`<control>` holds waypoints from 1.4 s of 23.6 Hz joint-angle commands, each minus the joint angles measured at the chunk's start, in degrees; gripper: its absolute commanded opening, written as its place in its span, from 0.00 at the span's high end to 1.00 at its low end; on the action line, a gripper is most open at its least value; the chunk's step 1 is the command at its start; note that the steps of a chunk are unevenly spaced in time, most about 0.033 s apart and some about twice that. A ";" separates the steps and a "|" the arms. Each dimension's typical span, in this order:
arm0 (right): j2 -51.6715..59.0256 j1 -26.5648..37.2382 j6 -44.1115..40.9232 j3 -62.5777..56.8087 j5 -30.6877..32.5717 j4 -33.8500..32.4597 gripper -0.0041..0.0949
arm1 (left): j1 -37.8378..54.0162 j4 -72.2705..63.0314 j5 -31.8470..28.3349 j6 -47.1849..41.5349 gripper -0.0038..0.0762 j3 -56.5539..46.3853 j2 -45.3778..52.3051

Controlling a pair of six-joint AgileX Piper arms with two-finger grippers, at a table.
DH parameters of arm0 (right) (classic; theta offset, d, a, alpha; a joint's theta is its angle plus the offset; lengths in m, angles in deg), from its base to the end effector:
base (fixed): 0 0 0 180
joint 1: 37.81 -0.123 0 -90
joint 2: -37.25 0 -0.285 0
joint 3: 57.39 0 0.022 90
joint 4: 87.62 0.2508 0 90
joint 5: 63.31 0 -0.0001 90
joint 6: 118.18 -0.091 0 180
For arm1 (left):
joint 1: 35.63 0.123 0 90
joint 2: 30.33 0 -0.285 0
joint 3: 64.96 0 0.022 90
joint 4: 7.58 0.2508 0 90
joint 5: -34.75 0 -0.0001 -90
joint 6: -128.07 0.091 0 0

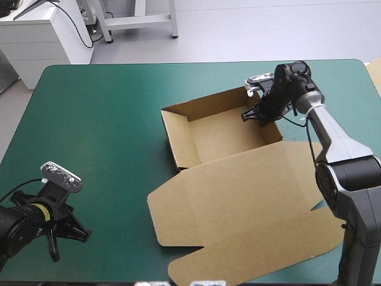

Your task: Fold the box

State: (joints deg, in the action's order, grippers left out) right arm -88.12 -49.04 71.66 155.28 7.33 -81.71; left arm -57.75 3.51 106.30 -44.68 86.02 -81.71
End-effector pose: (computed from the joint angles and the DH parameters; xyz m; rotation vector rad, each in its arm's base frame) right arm 0.4324 0.0949 0.2788 -0.4928 2.8055 0.1509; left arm 0.1065 -0.0253 0.3304 0.6856 2.5360 0.1750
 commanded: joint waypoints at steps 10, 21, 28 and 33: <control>9.67 15.11 2.83 7.57 0.37 -3.84 0.98 | -0.27 0.76 0.15 -2.31 0.96 1.22 0.21; 9.49 37.67 2.63 7.12 -2.33 -3.74 0.98 | -0.27 0.48 -0.29 -2.31 0.96 1.22 0.21; 9.44 43.94 2.16 6.86 -3.28 -2.58 0.39 | -0.27 0.96 -0.42 -2.31 0.96 1.22 0.21; 9.44 43.94 1.79 6.86 -3.65 -2.58 0.18 | -0.27 0.95 -1.18 -2.31 0.96 1.22 0.21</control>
State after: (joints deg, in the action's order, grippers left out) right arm -82.22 -5.48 73.43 160.71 5.87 -84.83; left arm -57.75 3.52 106.30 -46.46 86.02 -81.71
